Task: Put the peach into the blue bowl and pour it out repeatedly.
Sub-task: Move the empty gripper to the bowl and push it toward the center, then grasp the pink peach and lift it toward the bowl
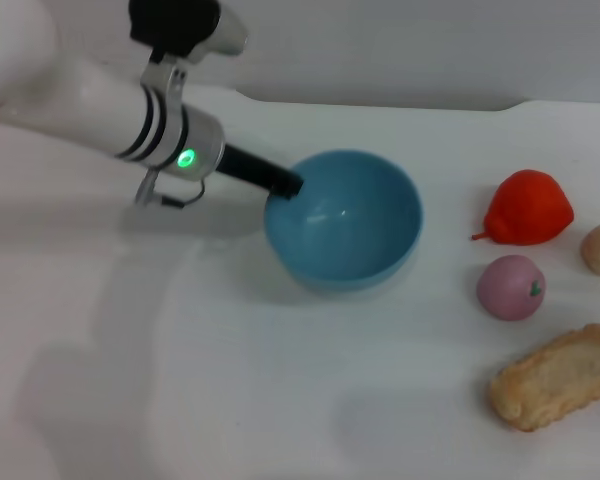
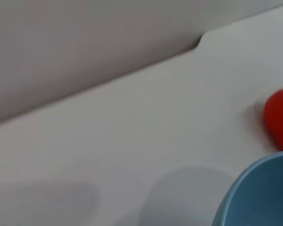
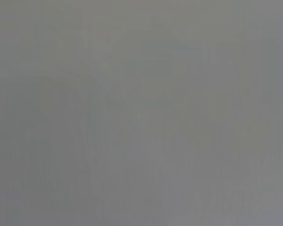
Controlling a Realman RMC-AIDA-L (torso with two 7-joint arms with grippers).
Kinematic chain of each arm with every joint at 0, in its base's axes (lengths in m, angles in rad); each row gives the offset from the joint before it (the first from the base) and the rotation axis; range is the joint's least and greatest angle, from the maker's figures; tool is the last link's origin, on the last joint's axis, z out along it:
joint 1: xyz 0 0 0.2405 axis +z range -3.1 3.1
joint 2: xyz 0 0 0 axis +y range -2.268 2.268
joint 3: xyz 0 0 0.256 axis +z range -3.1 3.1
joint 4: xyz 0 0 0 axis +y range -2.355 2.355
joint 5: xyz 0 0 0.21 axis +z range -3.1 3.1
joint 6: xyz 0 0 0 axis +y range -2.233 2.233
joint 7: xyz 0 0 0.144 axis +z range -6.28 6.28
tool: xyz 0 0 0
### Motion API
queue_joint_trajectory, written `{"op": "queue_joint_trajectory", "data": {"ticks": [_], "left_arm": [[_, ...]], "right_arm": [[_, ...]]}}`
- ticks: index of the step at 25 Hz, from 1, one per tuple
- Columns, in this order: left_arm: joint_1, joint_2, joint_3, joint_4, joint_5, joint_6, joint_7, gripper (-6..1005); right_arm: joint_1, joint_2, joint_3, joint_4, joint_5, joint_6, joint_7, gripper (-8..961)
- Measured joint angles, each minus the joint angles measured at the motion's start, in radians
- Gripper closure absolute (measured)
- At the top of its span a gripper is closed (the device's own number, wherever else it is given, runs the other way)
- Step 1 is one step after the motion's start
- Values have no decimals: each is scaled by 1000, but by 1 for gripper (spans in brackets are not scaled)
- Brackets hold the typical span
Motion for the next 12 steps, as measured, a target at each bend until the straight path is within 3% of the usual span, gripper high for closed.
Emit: {"op": "queue_joint_trajectory", "data": {"ticks": [8,12], "left_arm": [[-89,-1,6,73,123,-32,-20,1000],[-144,-1,6,80,260,23,-99,1000]], "right_arm": [[10,-5,-12,-7,-17,73,81,378],[3,-14,-26,-105,-188,155,290,378]]}}
